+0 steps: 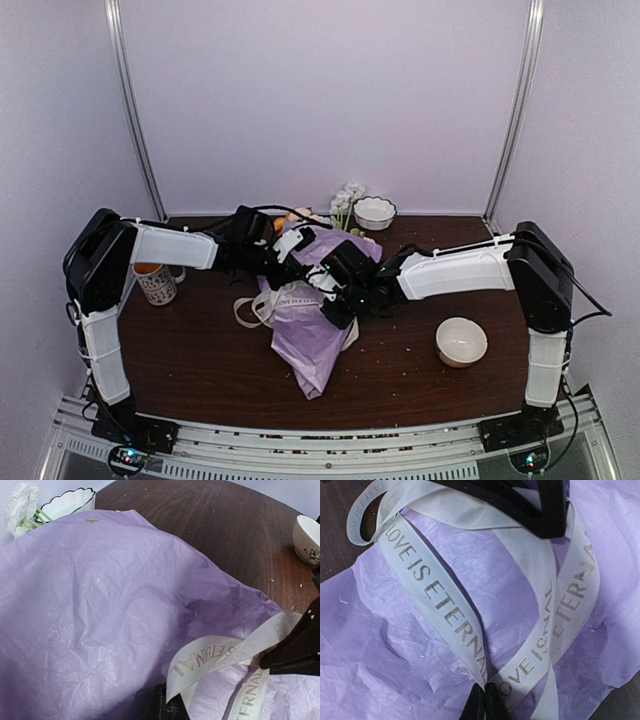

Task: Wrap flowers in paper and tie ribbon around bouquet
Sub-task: Cross the ribbon over the folded bouquet.

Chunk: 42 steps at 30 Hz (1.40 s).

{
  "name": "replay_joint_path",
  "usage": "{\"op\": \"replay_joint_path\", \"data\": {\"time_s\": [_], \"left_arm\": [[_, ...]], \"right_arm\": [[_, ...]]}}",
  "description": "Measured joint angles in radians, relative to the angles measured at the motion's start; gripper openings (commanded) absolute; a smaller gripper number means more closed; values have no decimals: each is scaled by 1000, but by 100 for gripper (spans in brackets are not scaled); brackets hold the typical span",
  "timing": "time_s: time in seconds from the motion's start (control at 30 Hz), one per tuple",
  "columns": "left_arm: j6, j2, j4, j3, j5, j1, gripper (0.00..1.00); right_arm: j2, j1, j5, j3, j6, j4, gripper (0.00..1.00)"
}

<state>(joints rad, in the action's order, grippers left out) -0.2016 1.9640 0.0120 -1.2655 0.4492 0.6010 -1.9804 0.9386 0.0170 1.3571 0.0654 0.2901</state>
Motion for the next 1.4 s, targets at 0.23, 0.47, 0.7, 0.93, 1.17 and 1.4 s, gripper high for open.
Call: {"op": "replay_joint_path", "data": {"time_s": [0.23, 0.47, 0.7, 0.93, 1.17, 1.4], "left_arm": [[0, 0, 8, 2, 5, -2, 0], [10, 0, 16, 2, 20, -8, 29], [34, -25, 25, 4, 44, -13, 59], [51, -165, 44, 51, 111, -41, 89], [194, -335, 6, 274, 164, -165, 61], [274, -350, 43, 414, 74, -180, 48]], "right_arm": [[32, 0, -57, -11, -40, 11, 0], [287, -18, -188, -173, -150, -95, 0], [315, -123, -341, -235, -284, -216, 0], [258, -183, -456, -240, -383, -295, 0], [238, -189, -513, -259, -420, -343, 0], [233, -190, -528, -256, -416, -344, 0]]}}
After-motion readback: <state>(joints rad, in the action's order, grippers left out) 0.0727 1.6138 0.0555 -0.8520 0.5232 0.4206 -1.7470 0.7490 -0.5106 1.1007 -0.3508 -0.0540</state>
